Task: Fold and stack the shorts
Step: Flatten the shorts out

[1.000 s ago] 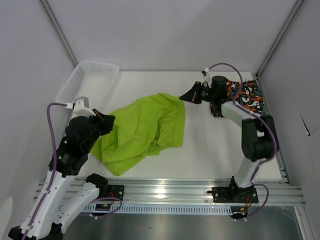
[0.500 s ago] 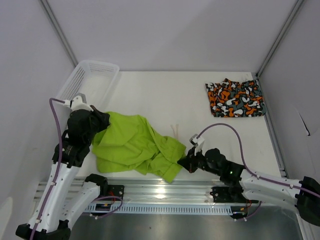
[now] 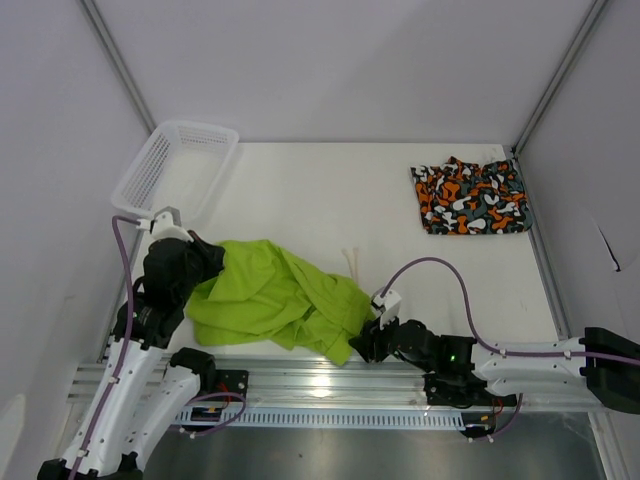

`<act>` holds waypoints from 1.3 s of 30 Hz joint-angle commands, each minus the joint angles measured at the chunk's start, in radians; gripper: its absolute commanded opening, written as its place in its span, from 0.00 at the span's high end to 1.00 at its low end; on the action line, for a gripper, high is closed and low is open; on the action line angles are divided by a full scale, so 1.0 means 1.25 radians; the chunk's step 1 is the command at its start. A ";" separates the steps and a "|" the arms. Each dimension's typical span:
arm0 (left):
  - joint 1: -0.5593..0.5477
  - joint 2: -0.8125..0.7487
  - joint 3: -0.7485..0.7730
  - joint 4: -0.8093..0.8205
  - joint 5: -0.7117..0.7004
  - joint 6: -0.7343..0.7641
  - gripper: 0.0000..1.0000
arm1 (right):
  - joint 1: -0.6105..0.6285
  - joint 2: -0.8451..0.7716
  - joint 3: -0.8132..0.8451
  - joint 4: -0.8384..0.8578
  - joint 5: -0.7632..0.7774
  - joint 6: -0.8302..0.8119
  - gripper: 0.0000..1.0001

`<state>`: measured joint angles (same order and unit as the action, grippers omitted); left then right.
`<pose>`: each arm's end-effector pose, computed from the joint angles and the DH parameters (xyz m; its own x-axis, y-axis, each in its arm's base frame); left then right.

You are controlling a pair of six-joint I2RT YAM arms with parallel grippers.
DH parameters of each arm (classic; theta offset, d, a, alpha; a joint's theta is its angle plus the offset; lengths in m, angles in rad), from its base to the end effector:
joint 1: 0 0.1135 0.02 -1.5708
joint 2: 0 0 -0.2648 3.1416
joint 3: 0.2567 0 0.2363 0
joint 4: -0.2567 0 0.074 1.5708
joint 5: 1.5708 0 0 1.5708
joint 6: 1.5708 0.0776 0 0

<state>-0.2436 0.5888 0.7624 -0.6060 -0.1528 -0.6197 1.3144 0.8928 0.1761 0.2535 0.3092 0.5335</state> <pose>0.1498 -0.0251 0.2960 -0.3916 -0.4941 -0.7762 -0.1513 0.8667 -0.4754 0.0730 0.1855 0.1487 -0.5311 -0.1154 -0.8394 -0.6763 0.6545 0.3379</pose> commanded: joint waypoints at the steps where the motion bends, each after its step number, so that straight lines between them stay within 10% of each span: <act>1: 0.008 -0.027 -0.013 0.026 0.000 0.001 1.00 | 0.005 0.006 0.030 0.030 0.085 -0.001 0.50; 6: 0.008 -0.054 -0.039 0.025 -0.008 -0.010 1.00 | 0.000 -0.004 0.025 0.065 0.106 0.025 0.35; 21: 0.008 -0.082 -0.072 0.037 -0.010 -0.007 1.00 | -0.262 -0.193 -0.049 0.073 -0.151 0.244 0.40; 39: 0.010 -0.088 -0.077 0.037 -0.009 -0.006 1.00 | -0.352 -0.018 -0.102 0.325 -0.294 0.444 0.50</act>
<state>-0.2436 0.4896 0.6674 -0.5892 -0.1558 -0.6277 0.8791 0.8722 0.0559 0.5446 -0.0448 1.0416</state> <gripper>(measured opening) 0.005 0.501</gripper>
